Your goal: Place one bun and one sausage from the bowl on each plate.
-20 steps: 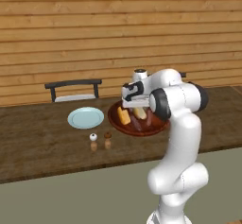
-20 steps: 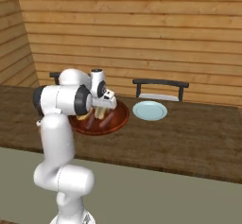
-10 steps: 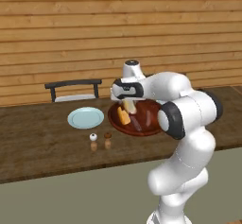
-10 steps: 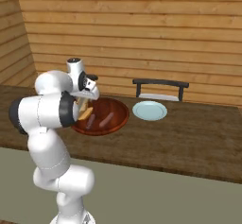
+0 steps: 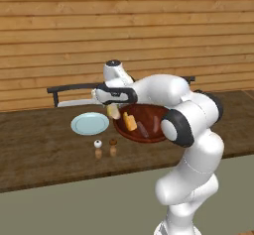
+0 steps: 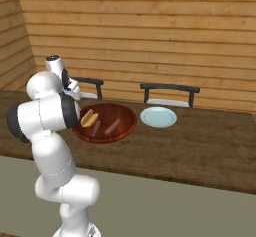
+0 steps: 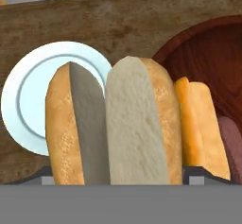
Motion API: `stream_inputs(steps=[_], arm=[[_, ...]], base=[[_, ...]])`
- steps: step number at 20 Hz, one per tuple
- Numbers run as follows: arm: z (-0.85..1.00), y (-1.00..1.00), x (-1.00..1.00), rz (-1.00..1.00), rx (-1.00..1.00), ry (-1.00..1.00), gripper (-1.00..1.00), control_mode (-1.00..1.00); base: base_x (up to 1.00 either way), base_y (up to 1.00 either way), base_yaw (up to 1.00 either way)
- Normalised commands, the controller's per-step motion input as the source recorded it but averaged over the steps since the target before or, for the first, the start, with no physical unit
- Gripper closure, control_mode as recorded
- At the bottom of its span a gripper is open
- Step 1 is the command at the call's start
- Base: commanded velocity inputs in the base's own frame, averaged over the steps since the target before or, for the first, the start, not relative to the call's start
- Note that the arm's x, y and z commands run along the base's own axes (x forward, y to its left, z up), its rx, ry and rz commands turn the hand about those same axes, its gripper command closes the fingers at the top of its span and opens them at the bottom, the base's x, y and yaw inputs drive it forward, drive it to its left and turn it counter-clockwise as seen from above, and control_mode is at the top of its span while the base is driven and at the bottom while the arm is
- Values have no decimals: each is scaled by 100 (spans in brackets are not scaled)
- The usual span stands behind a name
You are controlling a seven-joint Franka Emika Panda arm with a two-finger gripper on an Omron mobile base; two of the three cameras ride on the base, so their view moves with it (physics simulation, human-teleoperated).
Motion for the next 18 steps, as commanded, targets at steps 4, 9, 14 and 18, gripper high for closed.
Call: stream_inputs(steps=[4, 9, 14, 18], arm=[[-50, 96, 12, 0, 5, 4, 100, -100], [-55, 23, 76, 0, 0, 2, -100, -100], [-26, -5, 60, -1, 0, 0, -100, -100], [58, -69, -45, -1, 7, -7, -100, -100]], base=[[0, 0, 0], [0, 0, 0], [0, 0, 0], [0, 0, 0]])
